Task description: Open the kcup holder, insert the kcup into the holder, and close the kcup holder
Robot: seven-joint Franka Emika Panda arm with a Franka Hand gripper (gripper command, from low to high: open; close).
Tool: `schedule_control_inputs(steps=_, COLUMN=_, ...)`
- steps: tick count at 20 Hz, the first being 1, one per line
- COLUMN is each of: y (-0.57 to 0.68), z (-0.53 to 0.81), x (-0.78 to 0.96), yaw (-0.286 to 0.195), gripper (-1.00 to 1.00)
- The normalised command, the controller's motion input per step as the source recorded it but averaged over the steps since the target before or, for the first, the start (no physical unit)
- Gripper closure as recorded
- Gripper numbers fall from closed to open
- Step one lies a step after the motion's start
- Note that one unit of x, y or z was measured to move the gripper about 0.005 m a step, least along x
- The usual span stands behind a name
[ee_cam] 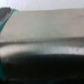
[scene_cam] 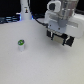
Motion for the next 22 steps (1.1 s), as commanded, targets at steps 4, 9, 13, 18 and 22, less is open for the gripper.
schedule_control_inputs(steps=4, y=0.04, z=0.27, x=0.34, yaw=-0.044, gripper=-1.0)
schedule_control_inputs(steps=9, y=-0.07, z=0.33, x=0.17, yaw=-0.07, gripper=-1.0)
schedule_control_inputs(steps=13, y=-0.25, z=0.38, x=0.1, yaw=-0.117, gripper=-1.0)
schedule_control_inputs(steps=18, y=-0.45, z=0.44, x=-0.08, yaw=-0.179, gripper=-1.0)
schedule_control_inputs(steps=22, y=-0.43, z=0.36, x=-0.32, yaw=-0.219, gripper=-1.0)
